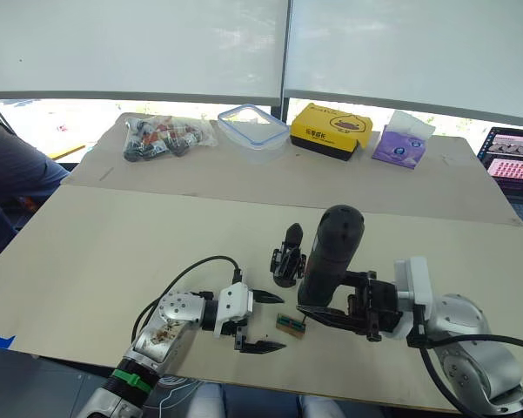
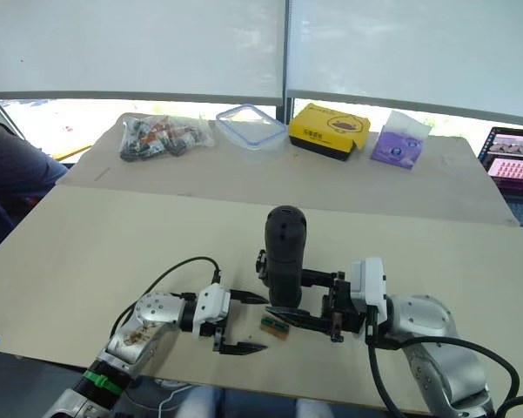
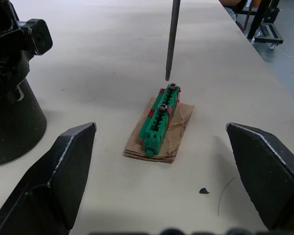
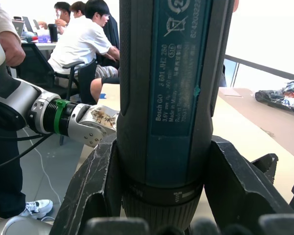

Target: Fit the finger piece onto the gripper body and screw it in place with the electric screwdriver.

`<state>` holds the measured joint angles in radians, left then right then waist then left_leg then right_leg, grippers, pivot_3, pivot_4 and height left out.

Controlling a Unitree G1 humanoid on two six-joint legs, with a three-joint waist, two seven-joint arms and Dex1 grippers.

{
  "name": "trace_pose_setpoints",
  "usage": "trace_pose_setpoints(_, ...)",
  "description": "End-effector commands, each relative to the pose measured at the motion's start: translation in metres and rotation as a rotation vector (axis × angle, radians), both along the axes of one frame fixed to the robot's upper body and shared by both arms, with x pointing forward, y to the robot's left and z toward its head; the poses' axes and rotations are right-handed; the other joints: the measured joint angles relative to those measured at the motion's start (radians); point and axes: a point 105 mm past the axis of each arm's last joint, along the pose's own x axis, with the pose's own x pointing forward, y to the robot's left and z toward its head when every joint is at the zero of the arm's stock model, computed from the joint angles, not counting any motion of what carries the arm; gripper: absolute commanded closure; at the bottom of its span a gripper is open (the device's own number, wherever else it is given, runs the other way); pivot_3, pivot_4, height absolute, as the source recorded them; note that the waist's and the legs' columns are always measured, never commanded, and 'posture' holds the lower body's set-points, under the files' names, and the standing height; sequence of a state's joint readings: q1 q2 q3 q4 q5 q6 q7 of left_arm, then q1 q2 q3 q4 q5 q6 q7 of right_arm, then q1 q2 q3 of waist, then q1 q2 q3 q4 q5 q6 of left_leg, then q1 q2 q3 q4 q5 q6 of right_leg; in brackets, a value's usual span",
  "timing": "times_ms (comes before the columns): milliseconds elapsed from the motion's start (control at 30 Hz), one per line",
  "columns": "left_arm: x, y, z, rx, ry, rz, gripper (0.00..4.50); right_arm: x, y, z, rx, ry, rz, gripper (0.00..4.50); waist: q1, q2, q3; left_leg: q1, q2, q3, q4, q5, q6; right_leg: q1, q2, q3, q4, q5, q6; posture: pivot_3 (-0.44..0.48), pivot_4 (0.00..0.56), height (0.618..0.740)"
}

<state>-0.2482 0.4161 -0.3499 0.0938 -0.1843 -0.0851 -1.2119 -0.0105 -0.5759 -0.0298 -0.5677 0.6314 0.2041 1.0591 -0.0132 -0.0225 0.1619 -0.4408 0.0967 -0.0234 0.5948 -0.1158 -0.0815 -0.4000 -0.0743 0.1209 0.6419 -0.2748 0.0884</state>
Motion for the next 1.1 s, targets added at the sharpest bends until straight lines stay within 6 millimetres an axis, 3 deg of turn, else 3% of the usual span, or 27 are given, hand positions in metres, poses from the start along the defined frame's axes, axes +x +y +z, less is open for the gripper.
trace_pose_setpoints(33, -0.0125, -0.0034, -0.0249, 0.058, 0.081, -0.018, 0.0, -0.009, 0.0027, 0.0134, 0.024, -0.055, 0.031, 2.57, 0.0, 0.0, 0.0, 0.0, 0.0, 0.0, 0.0, 0.0, 0.0, 0.0, 0.0, 0.0, 0.0, 0.0, 0.0, 0.0, 0.15, 0.74)
trace_pose_setpoints(1100, -0.0168, -0.0087, -0.0256, 0.056, 0.087, -0.02, 0.0, -0.0062, 0.0007, 0.0078, 0.007, -0.048, 0.008, 2.57, 0.002, 0.0, 0.0, 0.0, -0.001, 0.0, 0.0, -0.001, -0.001, 0.001, -0.001, 0.0, -0.002, 0.0, 0.0, 0.0, 0.15, 0.74)
